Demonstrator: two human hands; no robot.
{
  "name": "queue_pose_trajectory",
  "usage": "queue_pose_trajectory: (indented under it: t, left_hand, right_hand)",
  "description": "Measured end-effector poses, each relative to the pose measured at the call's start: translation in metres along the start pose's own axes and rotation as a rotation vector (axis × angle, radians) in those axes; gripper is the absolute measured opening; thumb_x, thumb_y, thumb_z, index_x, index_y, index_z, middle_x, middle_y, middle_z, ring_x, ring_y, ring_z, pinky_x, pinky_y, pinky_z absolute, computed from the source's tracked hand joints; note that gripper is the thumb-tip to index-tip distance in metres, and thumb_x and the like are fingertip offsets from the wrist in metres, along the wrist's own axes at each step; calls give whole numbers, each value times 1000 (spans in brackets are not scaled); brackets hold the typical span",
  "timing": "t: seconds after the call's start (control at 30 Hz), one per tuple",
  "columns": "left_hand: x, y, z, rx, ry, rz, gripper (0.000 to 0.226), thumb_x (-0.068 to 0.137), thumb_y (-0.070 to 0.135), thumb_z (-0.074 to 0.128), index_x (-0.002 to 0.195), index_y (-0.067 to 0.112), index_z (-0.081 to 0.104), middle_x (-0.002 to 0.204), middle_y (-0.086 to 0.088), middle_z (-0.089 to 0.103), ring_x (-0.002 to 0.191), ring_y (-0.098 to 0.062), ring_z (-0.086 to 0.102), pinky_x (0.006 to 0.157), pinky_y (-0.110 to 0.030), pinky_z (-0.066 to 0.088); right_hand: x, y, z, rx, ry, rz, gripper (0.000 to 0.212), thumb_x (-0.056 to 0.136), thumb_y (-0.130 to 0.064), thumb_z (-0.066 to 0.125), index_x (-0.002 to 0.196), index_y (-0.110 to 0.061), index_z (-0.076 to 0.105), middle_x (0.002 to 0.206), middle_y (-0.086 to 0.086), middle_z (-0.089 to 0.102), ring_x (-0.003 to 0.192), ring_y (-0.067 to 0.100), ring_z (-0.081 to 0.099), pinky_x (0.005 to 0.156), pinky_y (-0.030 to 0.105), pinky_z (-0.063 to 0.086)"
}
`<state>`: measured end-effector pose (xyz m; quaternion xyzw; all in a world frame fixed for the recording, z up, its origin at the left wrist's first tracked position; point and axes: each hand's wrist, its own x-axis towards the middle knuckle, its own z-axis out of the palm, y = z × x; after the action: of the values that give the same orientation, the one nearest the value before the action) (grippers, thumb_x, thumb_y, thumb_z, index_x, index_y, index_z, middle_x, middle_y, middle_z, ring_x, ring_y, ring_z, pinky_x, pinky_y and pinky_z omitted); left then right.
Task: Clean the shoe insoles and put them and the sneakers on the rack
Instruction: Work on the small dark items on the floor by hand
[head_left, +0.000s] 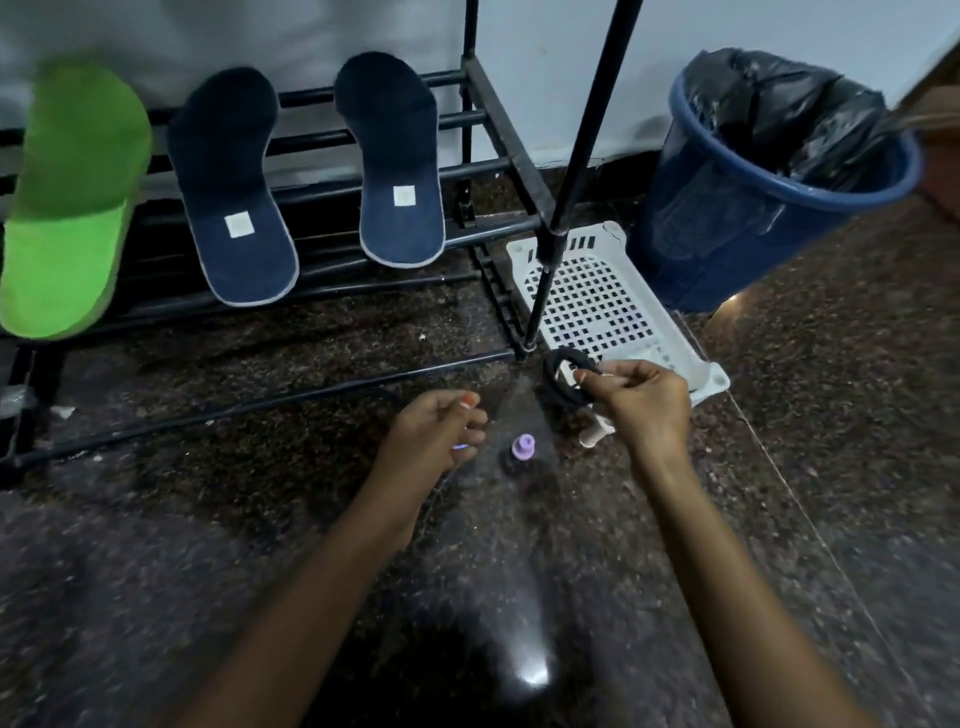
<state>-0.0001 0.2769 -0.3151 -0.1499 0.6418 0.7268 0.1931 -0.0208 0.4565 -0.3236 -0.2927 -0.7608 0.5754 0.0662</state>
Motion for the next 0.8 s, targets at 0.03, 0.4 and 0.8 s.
queue_pose_trajectory:
  t: [0.03, 0.4, 0.8]
  left_hand:
    - [1, -2, 1, -5, -2, -8, 13, 97, 16, 47, 91, 18, 58, 85, 0, 63, 72, -7, 58, 60, -11, 49]
    - [13, -17, 1, -52, -9, -105, 15, 95, 7, 47, 89, 13, 60, 80, -1, 65, 71, -10, 58, 58, -10, 48]
    - [22, -24, -8, -31, 6, -170, 21, 95, 2, 44, 87, 10, 62, 67, 6, 68, 56, -1, 61, 57, -11, 48]
  right_hand:
    - [14, 1, -2, -13, 22, 3, 20, 71, -10, 77, 63, -15, 59, 53, 4, 59, 43, 12, 52, 47, 25, 44]
    - [135, 7, 29, -85, 134, 73, 32, 72, 1, 72, 52, -12, 50, 56, 4, 53, 51, 15, 52, 61, 32, 51]
    - [179, 10, 77, -255, 117, 77, 14, 82, -6, 64, 72, -7, 54, 79, 12, 60, 73, 22, 61, 66, 33, 55]
